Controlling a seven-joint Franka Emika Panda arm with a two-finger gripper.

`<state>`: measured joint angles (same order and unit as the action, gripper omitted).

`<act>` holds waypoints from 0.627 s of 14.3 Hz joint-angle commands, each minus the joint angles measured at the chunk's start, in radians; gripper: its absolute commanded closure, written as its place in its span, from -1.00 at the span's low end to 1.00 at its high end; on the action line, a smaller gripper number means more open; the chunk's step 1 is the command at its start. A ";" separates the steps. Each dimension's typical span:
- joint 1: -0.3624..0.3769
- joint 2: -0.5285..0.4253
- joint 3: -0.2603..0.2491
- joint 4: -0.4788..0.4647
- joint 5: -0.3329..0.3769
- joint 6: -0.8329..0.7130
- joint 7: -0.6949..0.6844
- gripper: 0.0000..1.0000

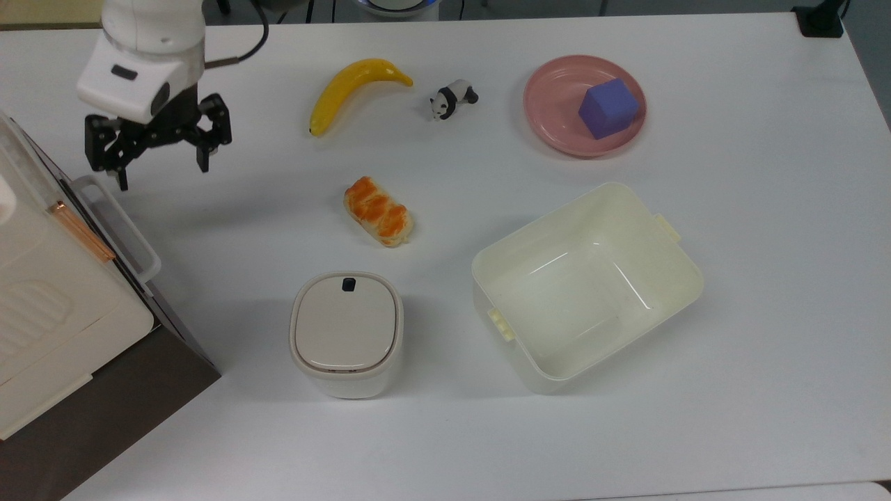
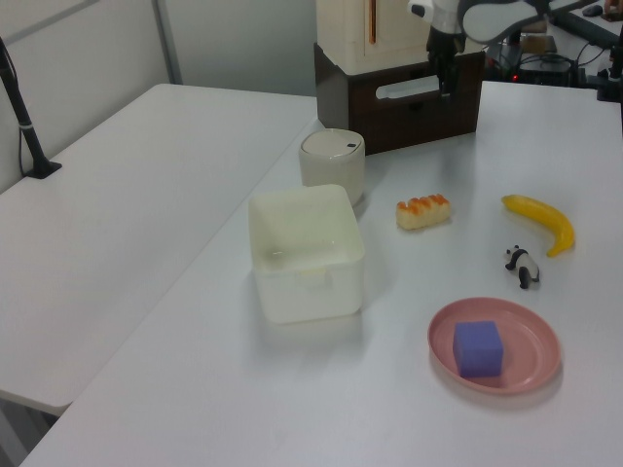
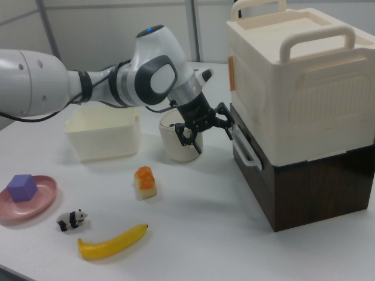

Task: Slide open the drawer
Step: 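Lower the gripper and grasp the white drawer handle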

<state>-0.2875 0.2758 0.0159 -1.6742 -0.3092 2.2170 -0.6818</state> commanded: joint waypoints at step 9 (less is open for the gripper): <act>-0.025 0.065 -0.001 0.002 -0.094 0.147 -0.120 -0.67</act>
<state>-0.3085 0.3357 0.0159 -1.6732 -0.3828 2.3422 -0.7693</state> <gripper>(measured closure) 0.093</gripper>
